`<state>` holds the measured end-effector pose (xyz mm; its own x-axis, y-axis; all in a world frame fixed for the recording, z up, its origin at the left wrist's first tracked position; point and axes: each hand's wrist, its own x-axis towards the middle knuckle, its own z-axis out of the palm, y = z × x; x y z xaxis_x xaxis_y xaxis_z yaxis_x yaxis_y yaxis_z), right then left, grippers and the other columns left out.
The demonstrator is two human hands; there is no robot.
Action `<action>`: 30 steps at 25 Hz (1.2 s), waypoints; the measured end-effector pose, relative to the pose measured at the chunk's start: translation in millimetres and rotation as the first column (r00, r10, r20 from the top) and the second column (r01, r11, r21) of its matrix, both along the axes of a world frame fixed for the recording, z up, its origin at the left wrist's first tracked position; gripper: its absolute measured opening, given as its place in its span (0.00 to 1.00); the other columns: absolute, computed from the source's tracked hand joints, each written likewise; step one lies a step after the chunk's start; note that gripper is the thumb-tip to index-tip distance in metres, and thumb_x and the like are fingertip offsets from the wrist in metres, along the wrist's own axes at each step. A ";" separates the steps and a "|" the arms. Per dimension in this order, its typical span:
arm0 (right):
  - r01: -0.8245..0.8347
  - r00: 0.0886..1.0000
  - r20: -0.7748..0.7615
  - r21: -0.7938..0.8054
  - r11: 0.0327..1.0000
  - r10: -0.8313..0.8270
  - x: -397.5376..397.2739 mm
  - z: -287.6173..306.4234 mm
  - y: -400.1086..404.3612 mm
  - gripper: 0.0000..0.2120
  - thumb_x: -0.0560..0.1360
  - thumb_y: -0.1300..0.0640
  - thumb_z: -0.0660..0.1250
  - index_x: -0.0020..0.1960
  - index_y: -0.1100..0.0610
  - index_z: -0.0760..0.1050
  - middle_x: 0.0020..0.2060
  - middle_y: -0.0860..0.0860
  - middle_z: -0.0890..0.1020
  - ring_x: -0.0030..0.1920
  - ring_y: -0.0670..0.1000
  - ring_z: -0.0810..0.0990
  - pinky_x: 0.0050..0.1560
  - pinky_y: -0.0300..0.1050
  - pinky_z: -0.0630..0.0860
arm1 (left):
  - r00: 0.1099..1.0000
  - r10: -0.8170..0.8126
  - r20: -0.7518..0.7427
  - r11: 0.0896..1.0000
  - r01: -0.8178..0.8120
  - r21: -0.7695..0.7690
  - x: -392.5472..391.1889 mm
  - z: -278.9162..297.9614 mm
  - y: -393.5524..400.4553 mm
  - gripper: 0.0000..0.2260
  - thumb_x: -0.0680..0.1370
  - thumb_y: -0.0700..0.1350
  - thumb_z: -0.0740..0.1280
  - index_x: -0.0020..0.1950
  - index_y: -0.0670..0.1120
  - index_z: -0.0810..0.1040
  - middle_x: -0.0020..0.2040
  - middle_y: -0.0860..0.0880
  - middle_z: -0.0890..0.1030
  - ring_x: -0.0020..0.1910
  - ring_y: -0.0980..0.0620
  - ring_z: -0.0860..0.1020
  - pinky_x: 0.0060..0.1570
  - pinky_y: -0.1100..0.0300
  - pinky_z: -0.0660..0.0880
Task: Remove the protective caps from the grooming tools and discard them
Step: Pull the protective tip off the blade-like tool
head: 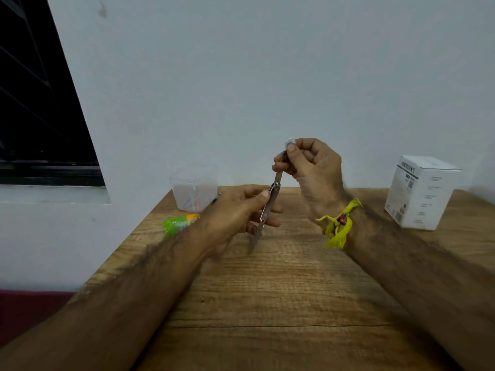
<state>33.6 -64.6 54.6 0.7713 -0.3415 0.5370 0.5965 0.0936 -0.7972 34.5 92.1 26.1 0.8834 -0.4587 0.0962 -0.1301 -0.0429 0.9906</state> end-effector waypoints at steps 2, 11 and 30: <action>-0.023 1.000 0.006 -0.036 0.999 0.023 -3.2 -3.5 6.2 0.03 0.81 0.64 0.66 0.51 0.64 0.76 0.36 0.56 0.84 0.36 0.53 0.85 0.45 0.46 0.83 | 0.995 0.095 0.022 0.991 -0.093 -0.093 -1.4 -4.5 -0.9 0.09 0.82 0.43 0.66 0.59 0.42 0.81 0.46 0.42 0.87 0.38 0.48 0.85 0.38 0.56 0.78; 0.078 0.984 0.169 -0.104 0.992 -0.060 -15.8 -11.0 23.3 0.02 0.82 0.66 0.63 0.52 0.65 0.74 0.40 0.60 0.83 0.41 0.57 0.86 0.47 0.49 0.84 | 0.982 0.078 -0.173 0.918 -0.138 -0.373 1.4 -5.6 -5.9 0.11 0.83 0.36 0.61 0.61 0.32 0.77 0.45 0.38 0.78 0.39 0.47 0.85 0.45 0.57 0.84; 0.083 0.995 -0.073 0.182 0.980 -0.070 -17.2 -39.5 46.6 0.01 0.80 0.66 0.66 0.49 0.63 0.75 0.41 0.61 0.85 0.41 0.53 0.87 0.41 0.44 0.84 | 0.963 0.253 -0.094 0.841 -0.267 -0.470 9.6 -7.7 3.2 0.06 0.80 0.39 0.68 0.48 0.37 0.83 0.41 0.42 0.85 0.38 0.51 0.84 0.38 0.63 0.80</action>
<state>16.4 -18.0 15.1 0.7706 -0.4895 0.4081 0.5544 0.1990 -0.8081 44.1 95.3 18.4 0.9693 -0.1161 0.2167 -0.1533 0.4036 0.9020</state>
